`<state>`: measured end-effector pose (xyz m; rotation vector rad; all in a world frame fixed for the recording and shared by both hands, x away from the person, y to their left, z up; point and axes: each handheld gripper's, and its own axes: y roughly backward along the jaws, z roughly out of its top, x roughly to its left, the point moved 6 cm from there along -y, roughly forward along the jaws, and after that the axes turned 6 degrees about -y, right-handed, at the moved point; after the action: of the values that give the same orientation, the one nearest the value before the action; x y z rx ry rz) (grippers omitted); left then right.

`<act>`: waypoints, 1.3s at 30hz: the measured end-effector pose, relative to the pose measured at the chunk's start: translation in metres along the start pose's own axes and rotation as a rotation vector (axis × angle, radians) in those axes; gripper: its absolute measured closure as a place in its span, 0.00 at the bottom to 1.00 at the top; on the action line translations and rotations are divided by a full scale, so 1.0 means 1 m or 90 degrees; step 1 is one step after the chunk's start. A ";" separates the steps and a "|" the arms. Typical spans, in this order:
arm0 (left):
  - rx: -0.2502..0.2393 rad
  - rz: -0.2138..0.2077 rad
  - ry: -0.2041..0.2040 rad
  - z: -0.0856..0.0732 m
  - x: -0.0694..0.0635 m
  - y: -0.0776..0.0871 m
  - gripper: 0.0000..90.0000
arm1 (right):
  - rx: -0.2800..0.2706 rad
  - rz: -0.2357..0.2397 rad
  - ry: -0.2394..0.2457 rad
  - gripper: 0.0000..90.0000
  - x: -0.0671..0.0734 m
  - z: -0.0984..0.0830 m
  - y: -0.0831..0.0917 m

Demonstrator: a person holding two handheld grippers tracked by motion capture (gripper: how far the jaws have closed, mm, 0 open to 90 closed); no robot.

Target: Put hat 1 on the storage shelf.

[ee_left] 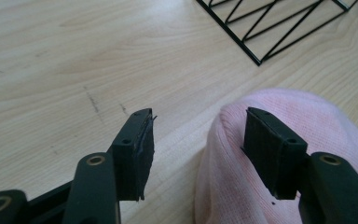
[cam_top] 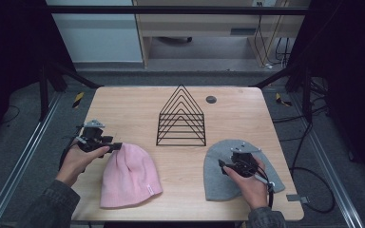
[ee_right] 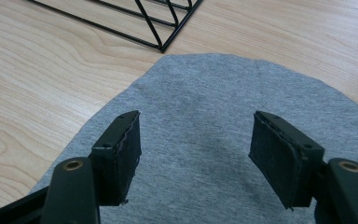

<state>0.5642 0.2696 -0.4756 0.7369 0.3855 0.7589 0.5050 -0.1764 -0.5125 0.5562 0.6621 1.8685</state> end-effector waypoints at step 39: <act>-0.024 0.018 -0.063 -0.003 -0.045 -0.002 0.86 | -0.004 -0.009 -0.003 0.33 -0.002 0.001 0.000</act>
<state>0.5329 0.2375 -0.4765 0.7434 0.2715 0.7517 0.5068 -0.1780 -0.5122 0.5504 0.6543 1.8546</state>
